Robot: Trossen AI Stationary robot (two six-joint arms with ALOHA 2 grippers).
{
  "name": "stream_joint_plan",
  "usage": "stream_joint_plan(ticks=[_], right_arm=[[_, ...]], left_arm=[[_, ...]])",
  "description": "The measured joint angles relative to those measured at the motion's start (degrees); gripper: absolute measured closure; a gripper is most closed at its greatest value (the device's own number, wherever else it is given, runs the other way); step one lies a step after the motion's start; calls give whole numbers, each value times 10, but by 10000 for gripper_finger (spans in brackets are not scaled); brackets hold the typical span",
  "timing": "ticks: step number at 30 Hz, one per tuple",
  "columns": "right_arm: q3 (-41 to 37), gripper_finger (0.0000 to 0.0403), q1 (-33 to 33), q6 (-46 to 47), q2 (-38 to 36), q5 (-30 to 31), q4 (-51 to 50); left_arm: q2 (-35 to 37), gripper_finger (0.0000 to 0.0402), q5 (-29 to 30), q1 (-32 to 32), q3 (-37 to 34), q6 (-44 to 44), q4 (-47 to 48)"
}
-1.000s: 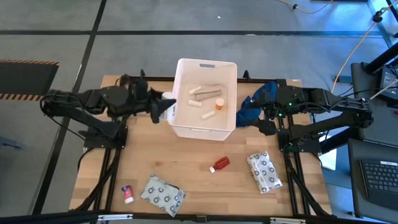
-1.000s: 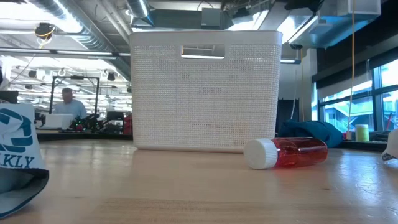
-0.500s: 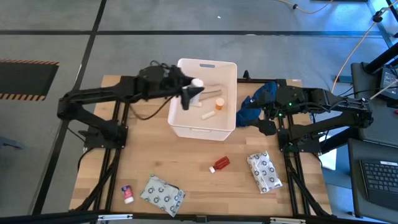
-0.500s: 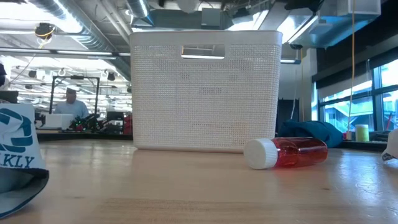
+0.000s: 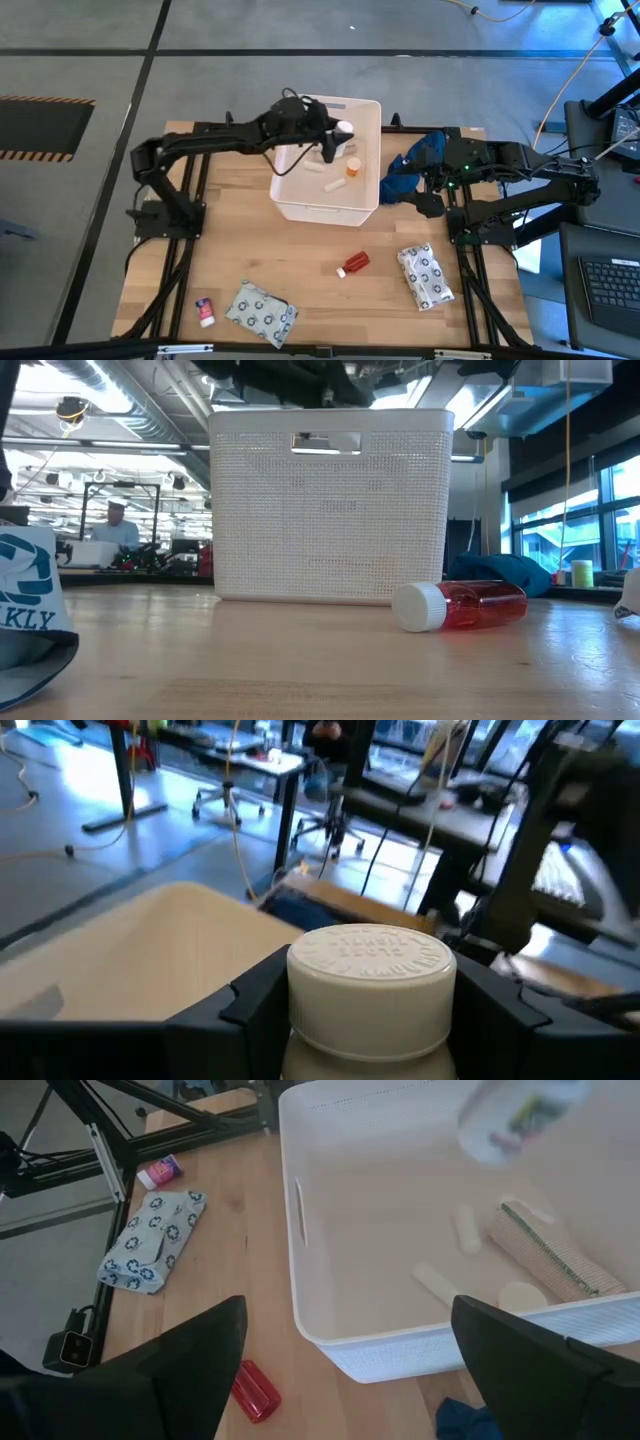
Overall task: Pick & place medical supplies in basket/bin
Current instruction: Put the white pill bottle into the white basket
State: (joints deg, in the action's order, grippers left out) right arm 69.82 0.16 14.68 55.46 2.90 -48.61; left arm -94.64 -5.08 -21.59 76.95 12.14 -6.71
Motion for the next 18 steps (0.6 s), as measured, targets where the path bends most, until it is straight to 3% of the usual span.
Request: stream_joint_plan(ticks=[18], right_arm=[[0, 52, 0, -8, 0, 0, 0]], left_arm=[[-142, 202, -22, -15, -2, -2, -55]])
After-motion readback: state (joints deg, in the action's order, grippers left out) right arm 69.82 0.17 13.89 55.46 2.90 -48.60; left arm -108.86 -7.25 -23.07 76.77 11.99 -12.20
